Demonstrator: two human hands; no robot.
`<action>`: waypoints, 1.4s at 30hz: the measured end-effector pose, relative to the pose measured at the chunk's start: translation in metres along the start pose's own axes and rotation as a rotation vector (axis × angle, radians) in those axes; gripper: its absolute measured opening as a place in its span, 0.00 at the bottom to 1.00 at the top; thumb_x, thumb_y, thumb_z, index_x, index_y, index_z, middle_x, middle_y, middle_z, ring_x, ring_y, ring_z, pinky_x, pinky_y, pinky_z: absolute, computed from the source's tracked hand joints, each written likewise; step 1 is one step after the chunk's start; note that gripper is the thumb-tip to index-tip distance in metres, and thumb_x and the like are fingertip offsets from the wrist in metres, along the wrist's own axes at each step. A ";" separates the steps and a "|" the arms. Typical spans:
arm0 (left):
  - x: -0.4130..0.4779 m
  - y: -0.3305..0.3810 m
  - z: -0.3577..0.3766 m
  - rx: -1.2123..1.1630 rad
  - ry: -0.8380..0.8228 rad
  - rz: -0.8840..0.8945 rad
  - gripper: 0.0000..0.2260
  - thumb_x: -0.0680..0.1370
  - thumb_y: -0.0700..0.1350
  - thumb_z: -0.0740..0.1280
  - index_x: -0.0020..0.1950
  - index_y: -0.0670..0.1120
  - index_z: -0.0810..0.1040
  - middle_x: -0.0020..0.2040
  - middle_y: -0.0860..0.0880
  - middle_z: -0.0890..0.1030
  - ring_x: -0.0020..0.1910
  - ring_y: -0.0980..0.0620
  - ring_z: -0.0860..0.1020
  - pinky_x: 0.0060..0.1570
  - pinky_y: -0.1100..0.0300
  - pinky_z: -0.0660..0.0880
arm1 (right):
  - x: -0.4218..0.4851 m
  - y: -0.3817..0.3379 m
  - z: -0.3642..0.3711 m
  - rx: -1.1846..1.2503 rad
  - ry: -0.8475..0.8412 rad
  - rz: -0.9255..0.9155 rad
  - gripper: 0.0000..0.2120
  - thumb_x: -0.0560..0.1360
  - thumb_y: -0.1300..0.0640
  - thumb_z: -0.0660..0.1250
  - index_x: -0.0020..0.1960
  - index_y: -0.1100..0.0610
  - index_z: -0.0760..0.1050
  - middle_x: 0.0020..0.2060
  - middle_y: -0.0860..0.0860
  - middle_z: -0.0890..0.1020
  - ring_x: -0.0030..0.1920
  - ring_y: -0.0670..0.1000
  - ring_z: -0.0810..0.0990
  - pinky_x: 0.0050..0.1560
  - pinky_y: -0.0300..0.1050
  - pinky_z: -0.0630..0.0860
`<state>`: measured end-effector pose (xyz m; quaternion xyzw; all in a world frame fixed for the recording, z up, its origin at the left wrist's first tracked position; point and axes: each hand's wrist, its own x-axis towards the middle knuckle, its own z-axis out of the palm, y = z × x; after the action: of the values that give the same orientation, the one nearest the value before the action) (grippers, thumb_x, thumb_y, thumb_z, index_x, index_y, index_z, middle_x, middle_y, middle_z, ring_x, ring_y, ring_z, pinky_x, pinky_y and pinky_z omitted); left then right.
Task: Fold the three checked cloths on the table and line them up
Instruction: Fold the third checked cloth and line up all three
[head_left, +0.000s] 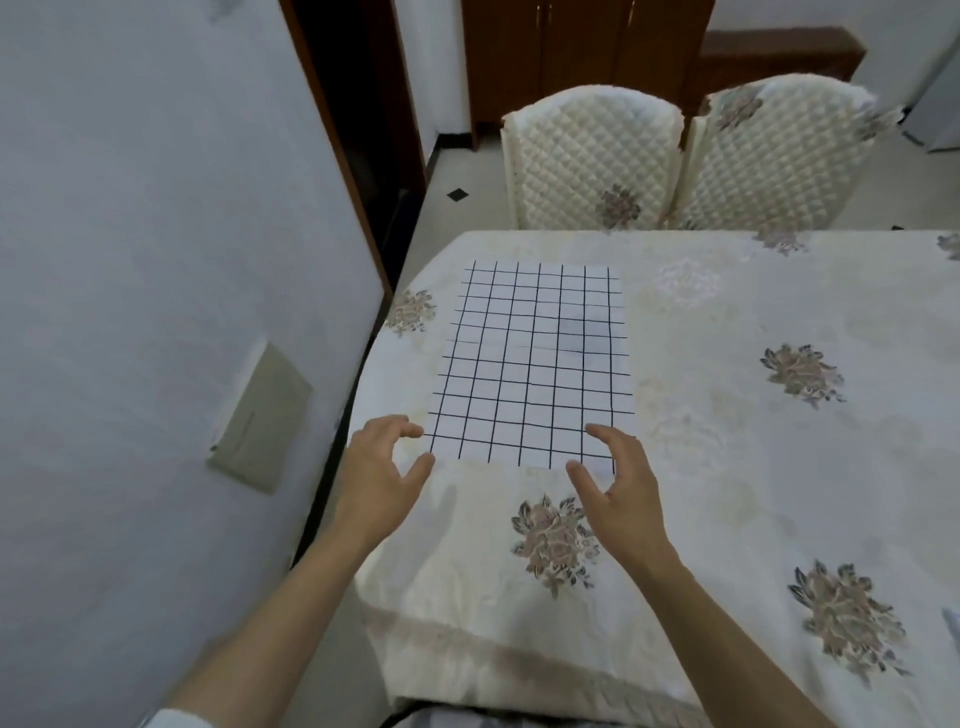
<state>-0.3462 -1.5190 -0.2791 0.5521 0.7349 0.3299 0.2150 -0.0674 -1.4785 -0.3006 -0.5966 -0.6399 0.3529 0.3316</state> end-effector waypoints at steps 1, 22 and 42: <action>0.003 -0.003 0.001 0.010 -0.012 0.000 0.10 0.74 0.48 0.71 0.54 0.55 0.77 0.60 0.60 0.74 0.62 0.55 0.71 0.59 0.49 0.73 | 0.002 -0.001 0.001 -0.009 -0.004 0.002 0.20 0.77 0.50 0.67 0.68 0.46 0.69 0.65 0.44 0.72 0.67 0.46 0.70 0.69 0.57 0.67; 0.102 -0.096 0.025 0.440 -0.429 0.422 0.25 0.68 0.53 0.75 0.63 0.47 0.77 0.67 0.46 0.74 0.65 0.44 0.71 0.55 0.47 0.73 | 0.026 -0.011 0.090 -0.310 0.028 0.223 0.22 0.75 0.49 0.70 0.67 0.49 0.72 0.68 0.50 0.71 0.71 0.50 0.66 0.71 0.56 0.63; 0.118 -0.075 0.076 0.788 -0.594 0.493 0.20 0.65 0.52 0.71 0.52 0.43 0.79 0.77 0.45 0.64 0.72 0.43 0.64 0.60 0.48 0.69 | 0.064 0.021 0.120 -0.564 -0.170 0.307 0.25 0.69 0.45 0.71 0.65 0.46 0.75 0.74 0.52 0.63 0.76 0.55 0.55 0.70 0.56 0.59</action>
<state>-0.3803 -1.4010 -0.3800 0.8158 0.5595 -0.0998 0.1066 -0.1623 -1.4211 -0.3823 -0.7227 -0.6406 0.2560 0.0417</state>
